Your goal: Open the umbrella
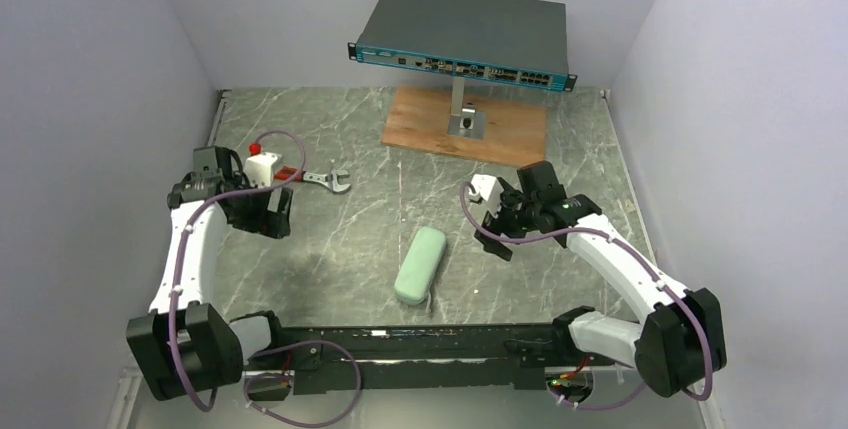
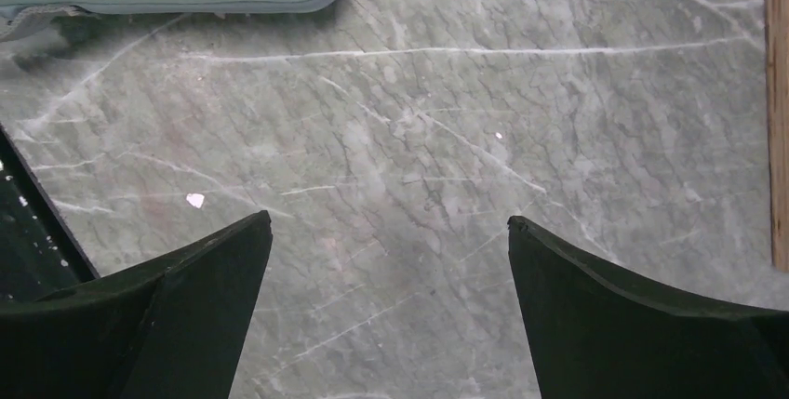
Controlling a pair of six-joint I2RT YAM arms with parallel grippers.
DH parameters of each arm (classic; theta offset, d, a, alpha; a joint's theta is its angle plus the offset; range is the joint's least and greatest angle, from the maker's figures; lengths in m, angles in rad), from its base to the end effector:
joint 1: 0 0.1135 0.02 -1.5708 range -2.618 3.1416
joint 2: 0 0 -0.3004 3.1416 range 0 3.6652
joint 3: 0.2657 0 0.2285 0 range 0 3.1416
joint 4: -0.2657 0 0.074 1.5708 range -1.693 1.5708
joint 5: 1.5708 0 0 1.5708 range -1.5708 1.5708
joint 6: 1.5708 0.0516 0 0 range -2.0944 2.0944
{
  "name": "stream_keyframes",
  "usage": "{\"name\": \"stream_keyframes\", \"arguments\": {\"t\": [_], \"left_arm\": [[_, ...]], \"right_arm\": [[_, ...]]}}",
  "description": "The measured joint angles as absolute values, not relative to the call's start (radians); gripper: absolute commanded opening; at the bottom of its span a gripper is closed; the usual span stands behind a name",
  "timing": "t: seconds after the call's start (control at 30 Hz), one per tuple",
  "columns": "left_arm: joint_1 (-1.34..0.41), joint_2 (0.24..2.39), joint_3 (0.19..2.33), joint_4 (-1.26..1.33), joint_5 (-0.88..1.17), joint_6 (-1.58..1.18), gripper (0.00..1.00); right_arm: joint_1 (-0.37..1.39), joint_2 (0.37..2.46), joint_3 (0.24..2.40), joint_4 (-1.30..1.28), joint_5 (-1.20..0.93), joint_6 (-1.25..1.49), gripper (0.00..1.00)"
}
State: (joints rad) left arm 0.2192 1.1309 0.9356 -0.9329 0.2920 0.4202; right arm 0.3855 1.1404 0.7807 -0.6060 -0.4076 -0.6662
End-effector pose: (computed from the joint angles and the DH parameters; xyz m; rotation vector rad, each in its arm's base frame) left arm 0.1720 0.0231 0.2899 0.3501 2.6050 -0.1810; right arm 0.1695 0.0908 0.2652 -1.3731 2.0496 0.3963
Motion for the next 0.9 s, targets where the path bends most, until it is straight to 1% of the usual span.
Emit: {"name": "stream_keyframes", "arguments": {"t": [0.07, 0.17, 0.2, 0.27, 0.33, 0.4, 0.5, 0.63, 0.67, 0.73, 0.83, 0.9], "left_arm": [[0.217, 1.16, 0.974, -0.941, 0.32, 0.413, 0.98], [0.203, 1.212, 1.044, -0.957, 0.421, 0.397, 0.98], [0.188, 1.227, 1.054, -0.953, 0.456, 0.389, 0.98], [0.141, 1.251, 1.055, -0.95, 0.514, 0.365, 0.98], [0.072, 1.285, 1.044, -0.944, 0.592, 0.332, 0.98], [0.006, 1.314, 1.013, -0.921, 0.669, 0.299, 0.98], [-0.081, 1.37, 0.957, -0.883, 0.765, 0.239, 0.98], [-0.117, 1.434, 0.937, -0.822, 0.801, 0.169, 0.98], [-0.111, 1.441, 0.937, -0.807, 0.801, 0.157, 0.98], [-0.084, 1.449, 0.938, -0.787, 0.808, 0.134, 0.98], [-0.007, 1.45, 0.945, -0.767, 0.823, 0.104, 0.98], [0.078, 1.45, 0.952, -0.744, 0.83, 0.079, 0.98]], "right_arm": [[0.398, 1.137, 0.78, -0.604, -0.416, -0.666, 0.95], [0.458, 1.145, 0.77, -0.595, -0.433, -0.666, 0.83], [0.487, 1.152, 0.766, -0.59, -0.44, -0.67, 0.76], [0.542, 1.173, 0.763, -0.584, -0.454, -0.687, 0.59], [0.6, 1.195, 0.759, -0.573, -0.466, -0.712, 0.47], [0.654, 1.203, 0.742, -0.55, -0.482, -0.733, 0.4], [0.73, 1.203, 0.701, -0.504, -0.505, -0.755, 0.37], [0.844, 1.252, 0.658, -0.412, -0.527, -0.755, 0.32], [0.87, 1.281, 0.657, -0.384, -0.53, -0.74, 0.32], [0.916, 1.338, 0.656, -0.316, -0.529, -0.692, 0.36], [0.983, 1.423, 0.651, -0.177, -0.495, -0.56, 0.34], [1.012, 1.471, 0.651, -0.073, -0.448, -0.458, 0.34]]}}
